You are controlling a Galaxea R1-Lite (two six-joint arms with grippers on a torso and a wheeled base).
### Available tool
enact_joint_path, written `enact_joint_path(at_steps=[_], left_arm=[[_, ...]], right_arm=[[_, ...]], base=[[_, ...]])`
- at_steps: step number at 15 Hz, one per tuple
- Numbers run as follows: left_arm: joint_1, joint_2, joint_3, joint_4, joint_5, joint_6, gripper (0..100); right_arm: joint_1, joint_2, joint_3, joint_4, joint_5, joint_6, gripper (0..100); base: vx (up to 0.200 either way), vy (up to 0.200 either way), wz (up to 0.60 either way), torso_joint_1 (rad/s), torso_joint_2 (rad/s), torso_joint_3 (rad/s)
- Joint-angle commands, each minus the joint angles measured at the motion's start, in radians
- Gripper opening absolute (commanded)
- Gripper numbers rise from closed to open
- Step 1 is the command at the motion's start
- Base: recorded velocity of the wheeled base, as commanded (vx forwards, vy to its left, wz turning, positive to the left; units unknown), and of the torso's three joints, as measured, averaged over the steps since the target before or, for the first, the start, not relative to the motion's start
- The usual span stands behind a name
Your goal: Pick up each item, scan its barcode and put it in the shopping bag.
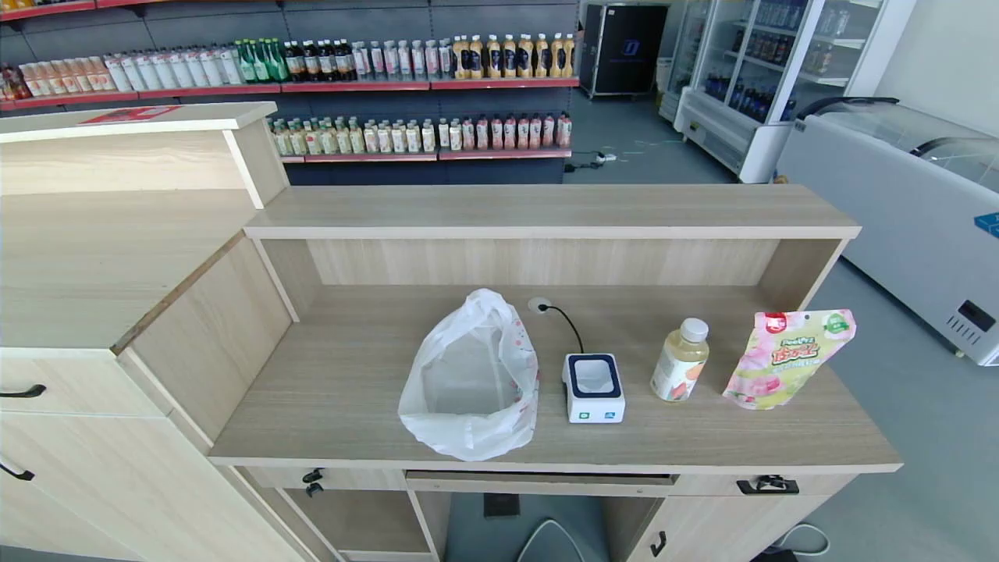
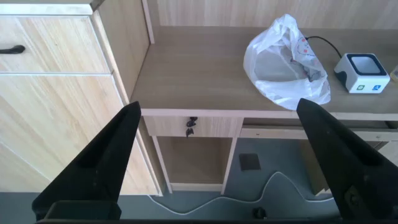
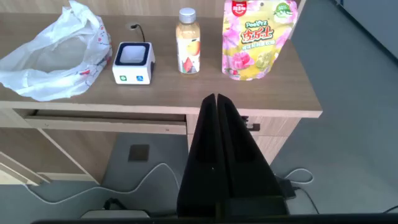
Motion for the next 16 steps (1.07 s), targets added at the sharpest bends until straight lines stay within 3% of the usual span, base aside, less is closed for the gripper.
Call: enact_joint_path(at_steps=[1, 3, 5, 7, 8, 9, 12, 14, 16], left_arm=[[0.000, 0.000, 0.000, 0.000, 0.000, -0.001, 100], [0.000, 0.000, 0.000, 0.000, 0.000, -0.001, 100], [0.000, 0.002, 0.000, 0.000, 0.000, -0.001, 100], [0.000, 0.002, 0.000, 0.000, 0.000, -0.001, 100], [0.000, 0.002, 0.000, 0.000, 0.000, -0.001, 100], [0.000, 0.002, 0.000, 0.000, 0.000, -0.001, 100], [0.000, 0.000, 0.000, 0.000, 0.000, -0.001, 100], [0.000, 0.000, 0.000, 0.000, 0.000, -0.001, 100], [0.000, 0.000, 0.000, 0.000, 0.000, -0.001, 100]], right_arm=[[-0.003, 0.110, -0.098, 0.005, 0.016, 0.003, 0], [0.064, 0.535, -0.457, -0.087, 0.062, 0.066, 0], [0.047, 0.845, -0.699, -0.168, 0.041, 0.061, 0], [0.033, 0.975, -0.738, -0.185, 0.038, 0.046, 0], [0.017, 1.075, -0.707, -0.260, 0.044, 0.027, 0], [0.015, 1.134, -0.621, -0.366, 0.047, 0.021, 100], [-0.074, 1.394, -0.434, -0.719, 0.078, 0.029, 100], [-0.134, 1.592, -0.408, -0.901, 0.142, 0.021, 100], [-0.146, 1.725, -0.436, -0.966, 0.162, 0.021, 100]], base=[[0.000, 0.000, 0.00, 0.000, 0.00, 0.000], [0.000, 0.000, 0.00, 0.000, 0.00, 0.000], [0.000, 0.000, 0.00, 0.000, 0.00, 0.000], [0.000, 0.000, 0.00, 0.000, 0.00, 0.000], [0.000, 0.000, 0.00, 0.000, 0.00, 0.000], [0.000, 0.000, 0.00, 0.000, 0.00, 0.000], [0.000, 0.000, 0.00, 0.000, 0.00, 0.000], [0.000, 0.000, 0.00, 0.000, 0.00, 0.000], [0.000, 0.000, 0.00, 0.000, 0.00, 0.000]])
